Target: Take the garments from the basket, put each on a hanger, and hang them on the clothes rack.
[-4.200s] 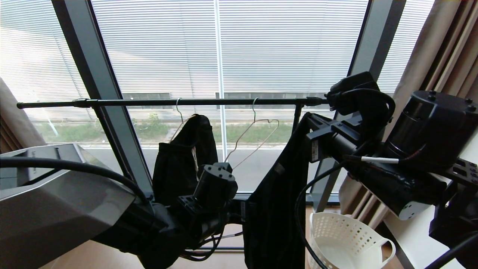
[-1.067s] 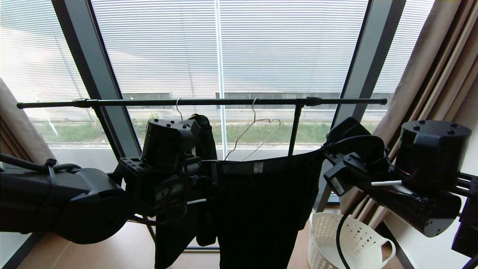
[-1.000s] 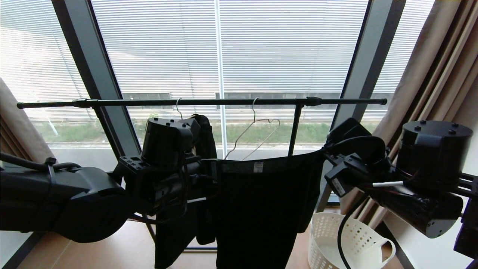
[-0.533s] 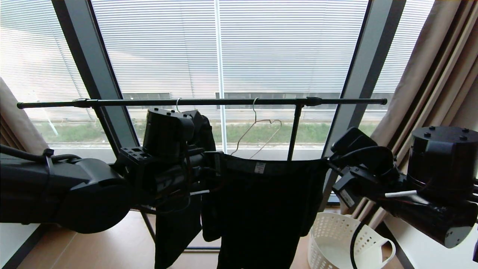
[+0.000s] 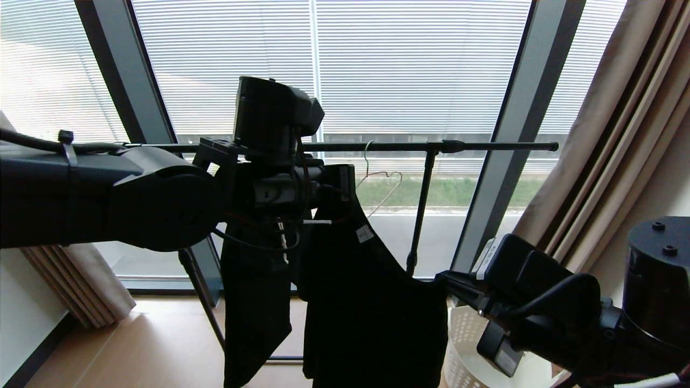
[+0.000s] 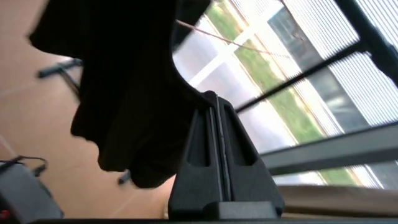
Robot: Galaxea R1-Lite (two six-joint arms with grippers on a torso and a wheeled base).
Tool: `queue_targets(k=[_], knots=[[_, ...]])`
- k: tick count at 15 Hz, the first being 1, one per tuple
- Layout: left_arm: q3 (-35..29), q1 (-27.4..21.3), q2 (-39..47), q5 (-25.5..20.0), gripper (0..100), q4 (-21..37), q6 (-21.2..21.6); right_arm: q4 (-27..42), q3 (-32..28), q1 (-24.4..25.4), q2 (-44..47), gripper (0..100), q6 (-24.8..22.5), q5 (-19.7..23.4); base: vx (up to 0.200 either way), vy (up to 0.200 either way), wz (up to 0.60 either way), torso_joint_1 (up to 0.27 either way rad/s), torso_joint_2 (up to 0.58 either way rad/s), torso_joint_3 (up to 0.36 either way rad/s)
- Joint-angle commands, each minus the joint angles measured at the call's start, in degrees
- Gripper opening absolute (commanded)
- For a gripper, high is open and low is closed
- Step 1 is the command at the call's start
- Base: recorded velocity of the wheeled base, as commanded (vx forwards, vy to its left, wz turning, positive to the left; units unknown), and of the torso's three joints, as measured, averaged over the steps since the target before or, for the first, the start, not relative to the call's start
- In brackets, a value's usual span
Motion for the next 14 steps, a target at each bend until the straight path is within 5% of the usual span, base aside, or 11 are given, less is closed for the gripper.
queue_targets(k=[1, 8, 10, 14], knots=[[-5.61, -1.71, 3.06, -0.02, 0, 2.14, 0.69, -0.04, -0.38, 3.95, 1.29, 0, 1.88, -0.10, 0.000, 0.000, 0.00, 0.000, 0.00, 0.000], [-14.58, -5.84, 6.84, -0.02, 0, 6.54, 1.48, -0.47, -6.45, 13.71, 8.15, 0, 17.09, -2.74, 0.000, 0.000, 0.00, 0.000, 0.00, 0.000], [-15.81, -6.37, 7.72, -0.02, 0, 6.62, 1.48, -1.00, -8.65, 14.32, 11.22, 0, 20.95, -6.61, 0.000, 0.000, 0.00, 0.000, 0.00, 0.000], [-15.37, -6.02, 7.81, 0.06, 0, 6.71, 1.48, -0.74, -8.47, 14.24, 10.43, 0, 22.19, -6.96, 0.000, 0.000, 0.00, 0.000, 0.00, 0.000]])
